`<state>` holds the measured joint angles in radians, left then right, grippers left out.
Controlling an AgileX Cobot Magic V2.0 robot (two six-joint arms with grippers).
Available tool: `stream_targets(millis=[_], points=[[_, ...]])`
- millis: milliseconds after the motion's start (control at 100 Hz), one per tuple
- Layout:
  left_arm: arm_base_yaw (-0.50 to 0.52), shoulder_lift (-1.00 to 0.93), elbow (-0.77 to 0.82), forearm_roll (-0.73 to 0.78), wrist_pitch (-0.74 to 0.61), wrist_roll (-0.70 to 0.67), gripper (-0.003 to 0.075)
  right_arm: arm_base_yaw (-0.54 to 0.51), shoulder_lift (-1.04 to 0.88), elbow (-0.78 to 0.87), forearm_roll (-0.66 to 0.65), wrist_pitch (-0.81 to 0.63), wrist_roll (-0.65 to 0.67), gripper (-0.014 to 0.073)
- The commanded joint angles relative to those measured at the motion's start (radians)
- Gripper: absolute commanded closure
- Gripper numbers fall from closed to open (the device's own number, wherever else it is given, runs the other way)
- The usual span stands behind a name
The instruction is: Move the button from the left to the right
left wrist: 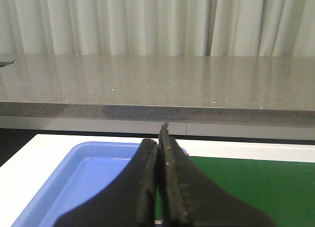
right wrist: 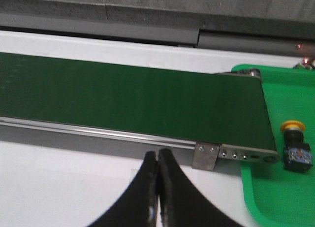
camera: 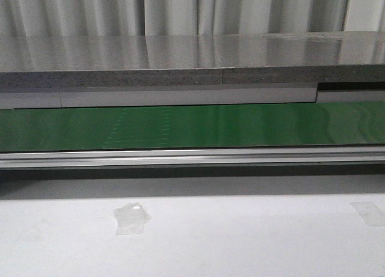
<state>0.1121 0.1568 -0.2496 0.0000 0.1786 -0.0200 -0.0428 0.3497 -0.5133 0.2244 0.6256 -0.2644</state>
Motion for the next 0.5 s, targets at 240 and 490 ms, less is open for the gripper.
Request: stream_targets(millis=[240,490], points=[[-0.006,0.02,-0.036,-0.007,-0.082,-0.003,0.074,0.177,-0.116,0.175,-0.271,-0.386,0.264,0.0659],[-0.006,0.02,-0.036,-0.007,-0.082,-0.003,0.074,0.181,-0.252,0.363,-0.272,-0.537,0.302,0.0659]])
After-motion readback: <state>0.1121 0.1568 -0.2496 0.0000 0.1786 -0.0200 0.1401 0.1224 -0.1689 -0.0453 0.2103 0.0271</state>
